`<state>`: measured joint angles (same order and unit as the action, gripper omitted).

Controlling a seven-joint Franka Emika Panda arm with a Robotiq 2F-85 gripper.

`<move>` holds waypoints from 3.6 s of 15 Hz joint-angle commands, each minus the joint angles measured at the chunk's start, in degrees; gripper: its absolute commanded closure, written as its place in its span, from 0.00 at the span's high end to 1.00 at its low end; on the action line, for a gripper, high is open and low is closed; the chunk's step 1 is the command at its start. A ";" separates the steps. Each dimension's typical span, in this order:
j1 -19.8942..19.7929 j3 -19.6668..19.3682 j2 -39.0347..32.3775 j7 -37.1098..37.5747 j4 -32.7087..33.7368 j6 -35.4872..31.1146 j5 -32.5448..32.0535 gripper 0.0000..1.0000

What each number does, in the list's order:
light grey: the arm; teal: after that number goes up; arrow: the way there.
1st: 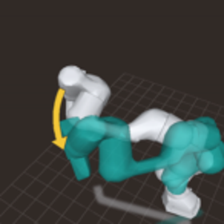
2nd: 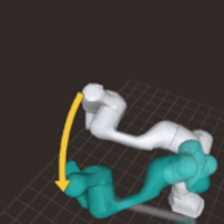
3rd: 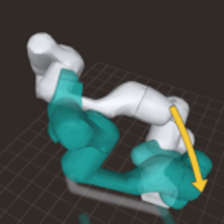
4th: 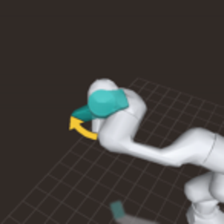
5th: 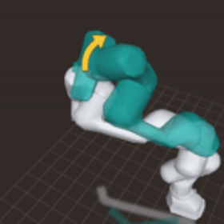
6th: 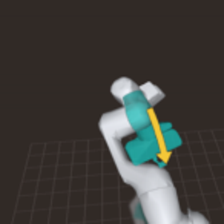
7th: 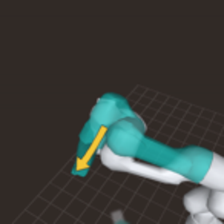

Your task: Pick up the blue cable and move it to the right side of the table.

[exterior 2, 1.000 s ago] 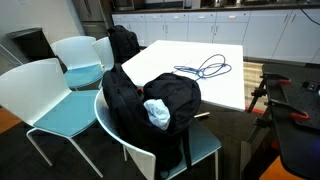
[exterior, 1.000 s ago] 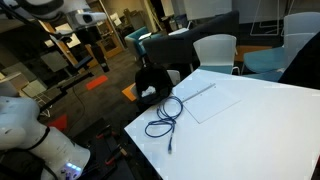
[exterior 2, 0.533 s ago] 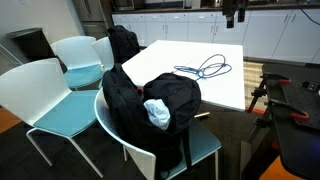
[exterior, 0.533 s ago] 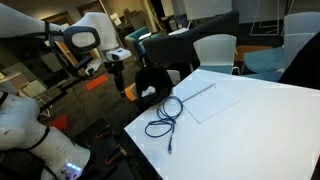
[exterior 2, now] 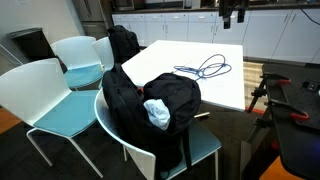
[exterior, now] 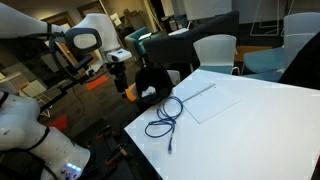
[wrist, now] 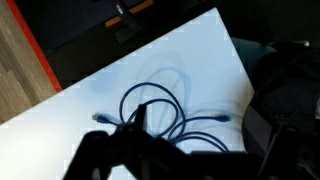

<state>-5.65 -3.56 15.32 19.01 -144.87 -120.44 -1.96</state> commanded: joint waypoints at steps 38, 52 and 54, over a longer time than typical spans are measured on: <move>11.24 -4.14 -43.44 28.75 6.44 -53.20 29.81 0.00; 0.30 -11.44 -1.55 7.34 -8.32 -27.38 23.13 0.02; -2.66 -12.26 4.04 2.23 -7.15 -17.85 22.16 0.02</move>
<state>-4.45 -15.52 9.61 27.95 -151.62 -149.43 20.56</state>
